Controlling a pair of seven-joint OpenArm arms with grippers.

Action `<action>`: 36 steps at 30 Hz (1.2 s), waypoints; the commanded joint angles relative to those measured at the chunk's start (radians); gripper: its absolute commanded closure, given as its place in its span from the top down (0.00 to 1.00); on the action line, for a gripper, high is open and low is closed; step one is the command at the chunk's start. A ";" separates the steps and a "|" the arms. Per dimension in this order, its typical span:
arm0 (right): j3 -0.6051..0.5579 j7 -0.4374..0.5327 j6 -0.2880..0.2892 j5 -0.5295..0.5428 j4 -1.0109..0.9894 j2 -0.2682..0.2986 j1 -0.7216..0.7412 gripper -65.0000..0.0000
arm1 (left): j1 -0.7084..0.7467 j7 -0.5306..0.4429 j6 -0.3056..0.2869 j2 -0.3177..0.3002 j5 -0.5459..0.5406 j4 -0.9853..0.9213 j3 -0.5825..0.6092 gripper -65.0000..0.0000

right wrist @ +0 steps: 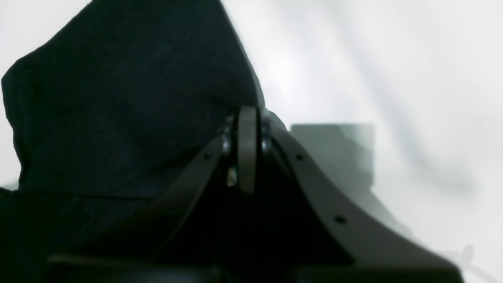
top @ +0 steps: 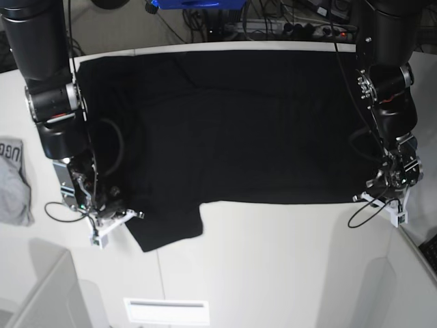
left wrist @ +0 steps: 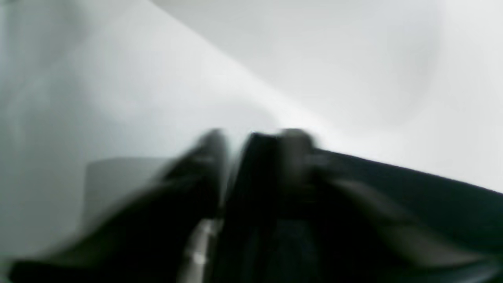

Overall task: Fold the T-shirt properly
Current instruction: 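Move the left gripper to the opposite hem corner and grasp, then lift the hem with both grippers and fold it toward the collar edge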

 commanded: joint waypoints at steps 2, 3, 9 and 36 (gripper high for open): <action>0.002 0.021 0.005 0.002 0.015 0.011 0.035 0.00 | -0.019 0.005 0.000 -0.011 0.001 0.008 0.001 0.00; 0.002 0.022 0.005 0.002 0.015 0.011 0.035 0.00 | -0.019 0.005 0.000 -0.011 0.003 0.009 0.001 0.00; 0.007 0.022 0.007 0.002 0.032 0.012 0.035 0.00 | 0.016 0.007 -0.001 -0.013 -0.002 0.067 0.003 0.00; 0.113 0.044 0.001 0.002 0.395 0.058 -0.166 0.00 | 0.415 0.081 -0.004 0.007 -0.154 0.767 -0.006 0.00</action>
